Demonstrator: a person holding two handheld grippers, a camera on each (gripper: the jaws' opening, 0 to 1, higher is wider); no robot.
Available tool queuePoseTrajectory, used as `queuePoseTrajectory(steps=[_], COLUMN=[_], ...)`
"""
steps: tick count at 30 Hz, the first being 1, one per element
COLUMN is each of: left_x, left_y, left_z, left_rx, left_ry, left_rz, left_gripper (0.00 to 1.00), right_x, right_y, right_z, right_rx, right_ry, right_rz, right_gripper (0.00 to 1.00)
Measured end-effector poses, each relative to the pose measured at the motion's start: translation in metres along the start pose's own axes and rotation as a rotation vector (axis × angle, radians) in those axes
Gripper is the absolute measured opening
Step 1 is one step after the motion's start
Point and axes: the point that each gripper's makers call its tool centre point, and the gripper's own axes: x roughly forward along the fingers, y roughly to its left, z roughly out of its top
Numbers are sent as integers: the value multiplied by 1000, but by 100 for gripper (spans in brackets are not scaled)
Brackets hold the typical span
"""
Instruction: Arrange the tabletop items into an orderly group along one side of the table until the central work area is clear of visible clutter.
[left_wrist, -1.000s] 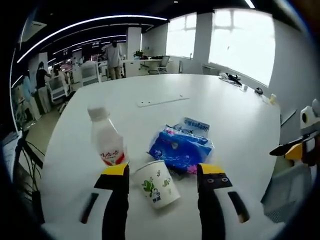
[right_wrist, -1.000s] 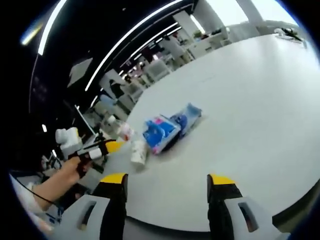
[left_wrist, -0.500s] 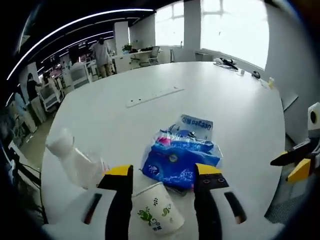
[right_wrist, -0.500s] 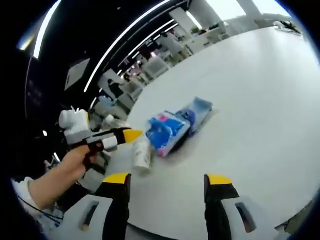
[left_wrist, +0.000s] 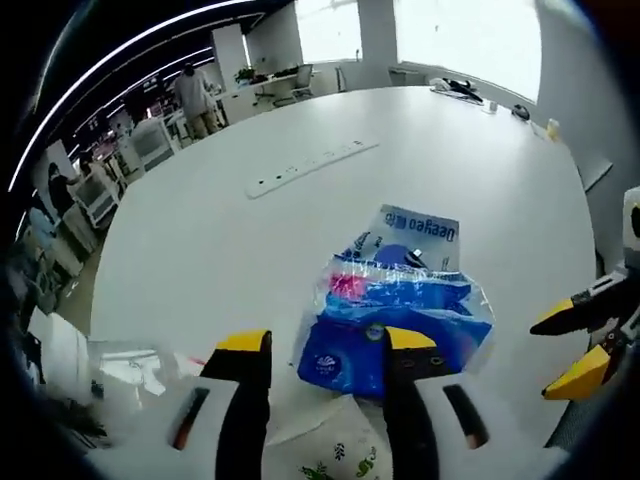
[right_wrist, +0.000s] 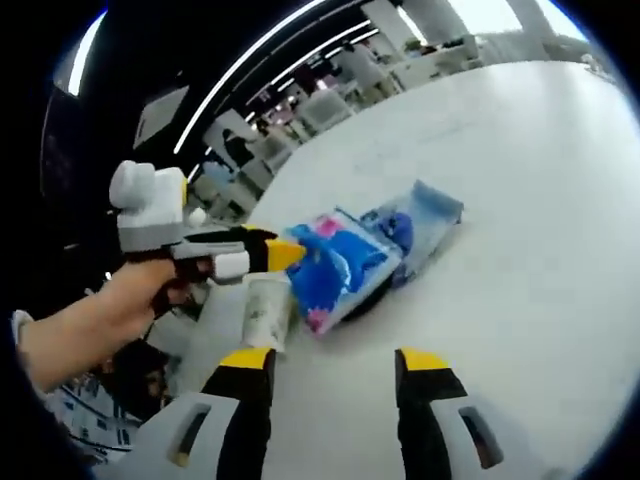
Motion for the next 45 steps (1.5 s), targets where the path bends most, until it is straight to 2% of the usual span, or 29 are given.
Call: queuePoseTrajectory(steps=[2, 8, 10, 12, 15, 17, 20, 22, 25, 29, 35, 39, 45], left_x=[3, 8, 9, 8, 7, 5, 3, 1, -6, -22, -44, -58, -72], left_y=[1, 3, -2, 1, 1, 4, 10, 6, 6, 0, -12, -23, -36], left_z=[-3, -9, -10, -13, -15, -15, -16, -18, -17, -8, -6, -12, -24], left_rx=[-5, 1, 3, 13, 13, 16, 2, -51, -62, -124, -201, -274, -362], left_ry=[18, 41, 44, 53, 56, 56, 49, 45, 35, -21, -78, -99, -118], left_rz=[-3, -13, -47, -34, -43, -34, -25, -43, -37, -47, -72, -89, -100], left_gripper=[39, 31, 24, 18, 8, 1, 0, 0, 0, 0, 0, 0, 0], right_x=[6, 24, 30, 35, 38, 38, 35, 32, 27, 16, -6, -22, -41], right_y=[-3, -6, -7, -7, -6, -9, -16, -18, -16, -15, -15, -10, -2], right_z=[-1, 5, 6, 11, 16, 14, 12, 15, 19, 23, 37, 47, 55], right_rx=[51, 66, 88, 109, 142, 129, 111, 133, 129, 103, 89, 29, -112], right_ry=[17, 26, 31, 23, 8, 17, 32, 17, 9, 13, -1, 1, 36], right_rz=[-14, -20, -25, -10, 6, -6, -18, -14, 0, 30, 74, 107, 142], right_gripper=[48, 44, 38, 24, 11, 8, 0, 0, 0, 0, 0, 0, 0])
